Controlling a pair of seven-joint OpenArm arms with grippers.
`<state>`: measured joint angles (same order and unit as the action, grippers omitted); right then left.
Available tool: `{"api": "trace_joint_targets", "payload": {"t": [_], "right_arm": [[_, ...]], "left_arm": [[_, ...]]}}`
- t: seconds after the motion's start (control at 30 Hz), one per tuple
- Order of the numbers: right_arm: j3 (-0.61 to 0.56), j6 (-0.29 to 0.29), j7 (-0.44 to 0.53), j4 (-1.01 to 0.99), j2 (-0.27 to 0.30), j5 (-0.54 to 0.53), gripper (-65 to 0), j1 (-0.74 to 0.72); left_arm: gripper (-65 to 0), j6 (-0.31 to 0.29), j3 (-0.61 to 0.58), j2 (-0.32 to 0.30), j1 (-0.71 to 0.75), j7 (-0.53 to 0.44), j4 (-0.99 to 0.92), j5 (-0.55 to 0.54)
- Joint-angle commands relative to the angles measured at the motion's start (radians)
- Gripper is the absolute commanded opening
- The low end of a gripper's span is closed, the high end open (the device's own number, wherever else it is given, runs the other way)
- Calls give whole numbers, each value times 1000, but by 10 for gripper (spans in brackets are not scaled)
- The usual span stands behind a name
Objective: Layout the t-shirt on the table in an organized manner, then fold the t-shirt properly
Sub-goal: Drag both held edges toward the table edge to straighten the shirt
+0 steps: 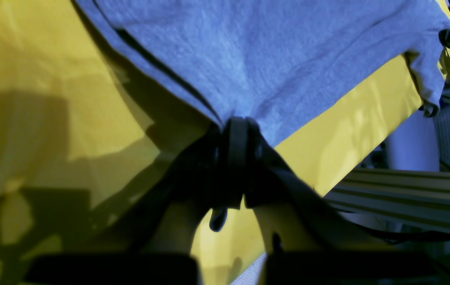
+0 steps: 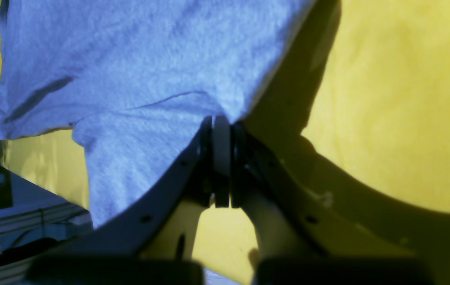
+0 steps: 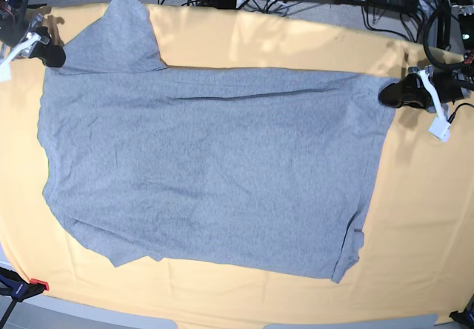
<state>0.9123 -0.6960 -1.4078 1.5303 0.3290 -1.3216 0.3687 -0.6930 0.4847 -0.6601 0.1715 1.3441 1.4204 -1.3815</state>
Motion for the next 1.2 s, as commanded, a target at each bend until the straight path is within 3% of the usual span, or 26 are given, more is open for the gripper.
{"api": "trace_joint_targets", "payload": {"t": [0.0, 0.1, 0.4, 0.63, 0.97, 1.17], "right_arm": [[19, -2, 12, 19, 22, -57, -650, 3], [49, -2, 12, 45, 23, -162, -650, 29], [89, -2, 12, 150, 17, -162, -650, 120], [92, -2, 12, 150, 20, -162, -650, 121], [92, -2, 12, 150, 40, -162, -650, 121], [92, -2, 12, 150, 40, -162, -650, 121]], "left_arm": [[-650, -5, 8, -24, -18, -11, 12, -26], [-650, -5, 8, -24, -24, -11, 12, -23], [-650, -5, 8, -21, -34, -10, 12, -23], [-650, -5, 8, -31, -34, 52, 12, -29], [-650, -5, 8, -108, -34, 52, 12, -102], [-650, -5, 8, -101, -33, 52, 12, -102]]}}
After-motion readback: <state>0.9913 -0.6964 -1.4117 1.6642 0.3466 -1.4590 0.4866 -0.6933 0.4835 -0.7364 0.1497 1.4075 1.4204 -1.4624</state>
